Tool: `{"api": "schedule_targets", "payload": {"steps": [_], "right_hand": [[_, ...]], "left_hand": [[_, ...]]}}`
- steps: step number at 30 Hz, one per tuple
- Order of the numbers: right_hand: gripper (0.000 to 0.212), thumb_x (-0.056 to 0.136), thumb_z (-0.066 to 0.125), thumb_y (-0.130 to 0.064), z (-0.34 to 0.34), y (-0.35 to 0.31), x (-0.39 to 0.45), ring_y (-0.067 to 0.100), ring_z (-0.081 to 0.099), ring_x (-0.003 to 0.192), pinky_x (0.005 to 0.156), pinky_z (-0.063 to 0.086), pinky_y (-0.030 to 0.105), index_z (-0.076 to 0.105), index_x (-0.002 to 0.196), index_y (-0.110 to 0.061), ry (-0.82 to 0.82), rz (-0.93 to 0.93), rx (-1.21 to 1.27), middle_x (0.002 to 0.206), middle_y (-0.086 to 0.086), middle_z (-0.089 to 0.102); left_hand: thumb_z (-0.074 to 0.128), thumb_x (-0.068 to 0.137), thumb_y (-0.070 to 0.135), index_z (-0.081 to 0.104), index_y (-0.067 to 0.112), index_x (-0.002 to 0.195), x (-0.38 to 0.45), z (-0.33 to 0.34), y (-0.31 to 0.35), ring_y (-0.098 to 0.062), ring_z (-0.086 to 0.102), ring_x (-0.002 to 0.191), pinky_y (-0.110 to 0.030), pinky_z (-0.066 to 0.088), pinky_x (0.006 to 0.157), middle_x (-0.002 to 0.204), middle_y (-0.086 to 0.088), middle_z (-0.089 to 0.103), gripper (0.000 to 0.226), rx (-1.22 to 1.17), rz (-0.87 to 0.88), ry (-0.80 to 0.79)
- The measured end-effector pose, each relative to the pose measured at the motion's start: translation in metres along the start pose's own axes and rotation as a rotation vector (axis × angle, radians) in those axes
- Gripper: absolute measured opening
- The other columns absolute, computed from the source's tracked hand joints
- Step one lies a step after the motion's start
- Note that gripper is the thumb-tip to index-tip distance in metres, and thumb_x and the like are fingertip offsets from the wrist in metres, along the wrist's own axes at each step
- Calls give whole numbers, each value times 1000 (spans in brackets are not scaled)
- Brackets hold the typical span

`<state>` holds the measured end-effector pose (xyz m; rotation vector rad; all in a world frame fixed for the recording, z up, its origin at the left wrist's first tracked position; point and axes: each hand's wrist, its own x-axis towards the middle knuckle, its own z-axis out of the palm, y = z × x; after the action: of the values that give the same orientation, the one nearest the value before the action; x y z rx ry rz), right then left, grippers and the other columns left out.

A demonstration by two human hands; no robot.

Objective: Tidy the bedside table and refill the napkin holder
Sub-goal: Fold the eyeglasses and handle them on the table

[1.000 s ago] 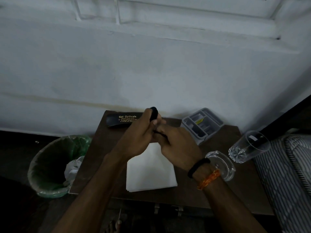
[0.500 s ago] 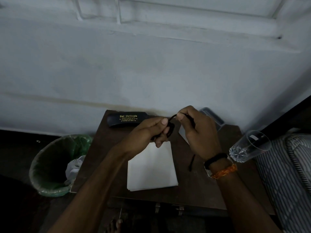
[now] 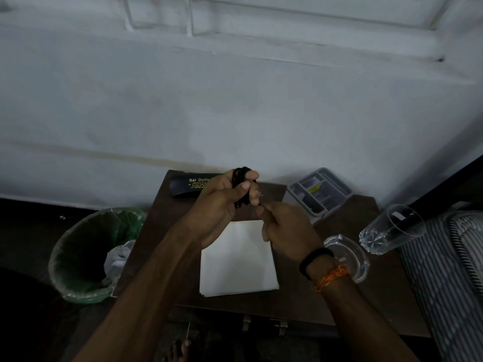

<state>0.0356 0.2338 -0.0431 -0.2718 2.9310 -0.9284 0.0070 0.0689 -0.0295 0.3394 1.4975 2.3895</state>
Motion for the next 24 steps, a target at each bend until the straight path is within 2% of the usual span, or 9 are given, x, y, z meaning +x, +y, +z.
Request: {"api": "schedule_targets", "payload": {"steps": [3,7,10,12,15,17,19,21,24], "right_hand": [[26,99,42,-23,0,-10,-4,22,64,75,70,52,40,65,92,-14,-55,-106,-95,83,4,69],[20,98,44,-29,-9,-22,-8,18,57,62,59,49,37,59,105,-17,-95,-223,-174,76,2,63],[21,100,45,-27,-12,-28,-10,16,51,58,53,38,27,57,113,-17,-110,-295,-240,74,-1,56],[22,101,45,-26,-11,-29,-12,17,50,59,50,32,24,56,117,-18,-96,-351,-290,82,3,61],[23,100,42,-26,-13,-27,-12,18,55,62,52,38,28,61,111,-17,21,-391,-332,85,4,66],[27,96,41,-25,-16,-25,-10,17,60,64,53,49,32,66,100,-16,129,-434,-306,84,2,68],[21,89,50,-16,-17,-26,-10,17,63,68,55,54,33,70,94,-14,187,-483,-285,86,3,69],[13,85,60,-13,-17,-28,-10,13,60,68,56,51,28,71,91,-16,194,-490,-266,88,1,66],[7,85,66,-17,-25,-21,-7,4,48,69,59,39,14,70,90,-20,185,-445,-239,89,-6,57]], "left_hand": [[43,100,2,57,5,112,2,-2,-2,-18,60,79,-27,52,78,78,-5,63,18,199,31,87],[42,102,7,56,10,112,2,0,-11,-14,63,80,-27,51,77,82,1,67,17,458,5,108],[43,103,11,57,12,112,0,4,-14,-17,63,86,-34,51,78,87,-2,67,17,460,-52,91],[44,102,13,58,14,109,1,4,-15,-18,64,89,-32,51,78,88,-2,68,15,433,-89,99],[45,102,17,63,19,101,2,6,-12,-16,62,96,-30,50,82,95,2,67,17,463,-154,124],[43,103,28,68,20,88,1,11,-8,-15,65,88,-30,54,82,88,3,69,30,395,-187,154],[37,99,50,71,26,68,0,17,-1,-17,68,82,-33,55,85,75,4,70,52,348,-225,183],[23,96,64,59,16,53,0,20,-2,-18,63,67,-34,52,78,63,-1,62,73,443,-237,116],[7,90,75,45,-7,64,-2,21,-6,-17,45,52,-28,37,63,59,-18,45,94,576,-260,12]]}}
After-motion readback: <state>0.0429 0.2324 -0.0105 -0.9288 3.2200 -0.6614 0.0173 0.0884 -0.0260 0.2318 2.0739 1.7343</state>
